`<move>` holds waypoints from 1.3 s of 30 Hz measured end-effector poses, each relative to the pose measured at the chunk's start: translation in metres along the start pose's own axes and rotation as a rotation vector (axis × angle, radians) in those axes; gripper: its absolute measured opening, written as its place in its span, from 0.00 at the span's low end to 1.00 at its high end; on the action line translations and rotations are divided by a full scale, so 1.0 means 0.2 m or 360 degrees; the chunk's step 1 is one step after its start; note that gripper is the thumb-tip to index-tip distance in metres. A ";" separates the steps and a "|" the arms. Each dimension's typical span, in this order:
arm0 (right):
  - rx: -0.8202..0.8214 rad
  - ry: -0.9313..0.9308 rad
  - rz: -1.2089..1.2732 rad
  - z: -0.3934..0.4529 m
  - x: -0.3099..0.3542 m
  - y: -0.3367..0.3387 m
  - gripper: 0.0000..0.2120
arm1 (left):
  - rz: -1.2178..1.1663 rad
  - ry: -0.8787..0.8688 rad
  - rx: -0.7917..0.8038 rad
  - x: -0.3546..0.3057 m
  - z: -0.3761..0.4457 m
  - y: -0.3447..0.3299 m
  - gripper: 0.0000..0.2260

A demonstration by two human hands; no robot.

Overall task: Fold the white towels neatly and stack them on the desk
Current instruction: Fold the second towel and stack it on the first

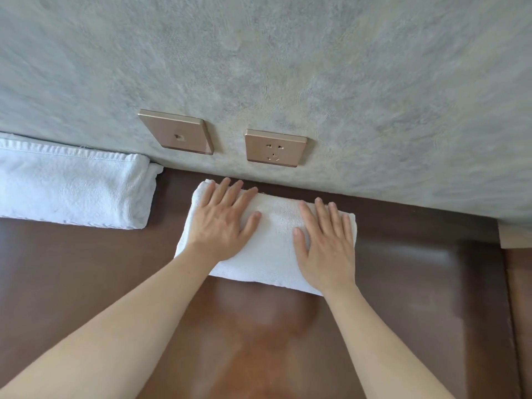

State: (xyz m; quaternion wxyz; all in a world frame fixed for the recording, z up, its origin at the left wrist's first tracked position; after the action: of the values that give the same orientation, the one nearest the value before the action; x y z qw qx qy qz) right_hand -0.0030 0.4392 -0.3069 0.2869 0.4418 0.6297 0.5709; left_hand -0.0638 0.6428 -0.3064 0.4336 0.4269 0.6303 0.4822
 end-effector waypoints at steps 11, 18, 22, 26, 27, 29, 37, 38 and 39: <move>0.0121 -0.0150 0.0180 0.03 -0.09 0.00 0.32 | -0.0264 0.0218 0.0022 0.20 0.07 0.01 0.29; 0.0041 -0.0118 0.0305 0.04 -0.12 -0.01 0.31 | -0.0409 0.0315 -0.0070 0.25 0.03 0.01 0.29; -0.0019 -0.0065 0.0298 0.05 -0.11 0.00 0.29 | -0.0485 0.0329 -0.0084 0.25 0.00 -0.01 0.29; -0.0053 -0.0018 0.0323 0.05 -0.10 0.01 0.27 | -0.0619 0.0333 -0.0147 0.26 -0.03 -0.01 0.28; -0.0061 -0.0022 0.0339 0.05 -0.11 0.02 0.27 | -0.0644 0.0334 -0.0153 0.26 -0.03 -0.02 0.28; -0.0081 -0.0016 0.0378 0.05 -0.12 0.01 0.27 | -0.0673 0.0344 -0.0156 0.27 -0.02 -0.02 0.27; -0.0174 0.0048 0.0497 0.08 -0.13 0.00 0.26 | -0.0700 0.0388 -0.0246 0.28 0.00 -0.02 0.26; -0.0182 0.0052 0.0509 0.08 -0.13 0.00 0.26 | -0.0705 0.0395 -0.0250 0.28 0.00 -0.02 0.26; -0.0184 0.0056 0.0519 0.08 -0.13 0.00 0.26 | -0.0710 0.0404 -0.0256 0.28 -0.01 -0.02 0.27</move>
State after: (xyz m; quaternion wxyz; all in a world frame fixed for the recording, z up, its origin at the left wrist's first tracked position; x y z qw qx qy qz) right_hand 0.0226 0.4230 -0.3130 0.2044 0.5110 0.5207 0.6527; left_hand -0.0802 0.6957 -0.3173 0.4791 0.1778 0.7178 0.4728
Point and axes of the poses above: each hand's wrist, its own z-axis towards the middle knuckle, its own y-axis out of the back of the hand, x = y × z, the point moved 7 cm from there along z, towards the middle knuckle, and after that the axes turned 2 degrees about -y, right-handed, at the moved point
